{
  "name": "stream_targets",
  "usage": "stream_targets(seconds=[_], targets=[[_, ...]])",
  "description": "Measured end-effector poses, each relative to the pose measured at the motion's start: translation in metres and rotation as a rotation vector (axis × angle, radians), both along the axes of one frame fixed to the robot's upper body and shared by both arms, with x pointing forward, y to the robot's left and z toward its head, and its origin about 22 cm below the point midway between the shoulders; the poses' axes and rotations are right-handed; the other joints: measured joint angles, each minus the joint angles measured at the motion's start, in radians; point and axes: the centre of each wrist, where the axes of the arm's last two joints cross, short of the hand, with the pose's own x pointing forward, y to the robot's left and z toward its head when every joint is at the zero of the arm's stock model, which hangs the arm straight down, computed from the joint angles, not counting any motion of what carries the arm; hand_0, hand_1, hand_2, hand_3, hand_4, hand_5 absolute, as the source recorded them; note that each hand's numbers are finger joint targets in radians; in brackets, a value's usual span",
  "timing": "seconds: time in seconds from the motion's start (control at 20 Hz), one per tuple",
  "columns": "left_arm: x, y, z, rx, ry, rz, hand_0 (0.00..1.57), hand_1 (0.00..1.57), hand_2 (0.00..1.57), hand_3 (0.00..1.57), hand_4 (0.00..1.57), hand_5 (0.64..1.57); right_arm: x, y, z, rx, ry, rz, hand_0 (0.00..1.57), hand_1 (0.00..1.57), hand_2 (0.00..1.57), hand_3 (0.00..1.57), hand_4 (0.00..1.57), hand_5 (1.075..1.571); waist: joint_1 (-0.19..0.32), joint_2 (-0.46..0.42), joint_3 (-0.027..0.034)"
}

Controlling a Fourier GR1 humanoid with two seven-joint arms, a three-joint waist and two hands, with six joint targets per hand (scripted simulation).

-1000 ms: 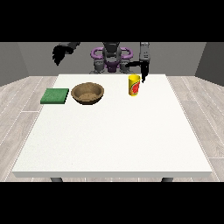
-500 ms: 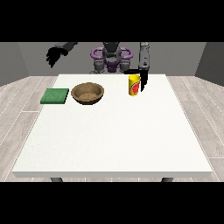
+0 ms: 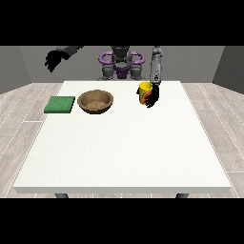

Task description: Pick the cup and pour the ball into the bowl, then pick the bowl and place it on the pad

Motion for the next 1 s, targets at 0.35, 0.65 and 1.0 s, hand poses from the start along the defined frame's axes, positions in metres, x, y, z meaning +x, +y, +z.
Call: stream_targets(seconds=[0.35,0.65,1.0], targets=[[0.007,0.002,-0.001,0.12,-0.011,0.081,1.28,1.28,1.57,1.57,1.41,1.413,-0.001,-0.033,0.015,0.005,0.012,0.01,0.0,0.0,0.0,0.18,0.63,1.566,-0.024,-0.019,0.005],[0.022,-0.041,0.013,0.293,0.063,0.022,1.3,1.3,1.57,1.57,1.4,1.488,-0.003,-0.069,0.004,0.017,0.127,-0.057,0.0,0.0,0.0,0.28,0.64,1.564,0.031,-0.139,0.0026],[0.04,-0.07,0.028,0.756,0.055,0.004,1.35,1.35,1.57,1.57,1.44,1.54,-0.006,-0.068,-0.02,0.028,0.22,-0.064,0.0,0.0,0.0,0.1,0.67,1.559,0.033,-0.235,0.0059]])
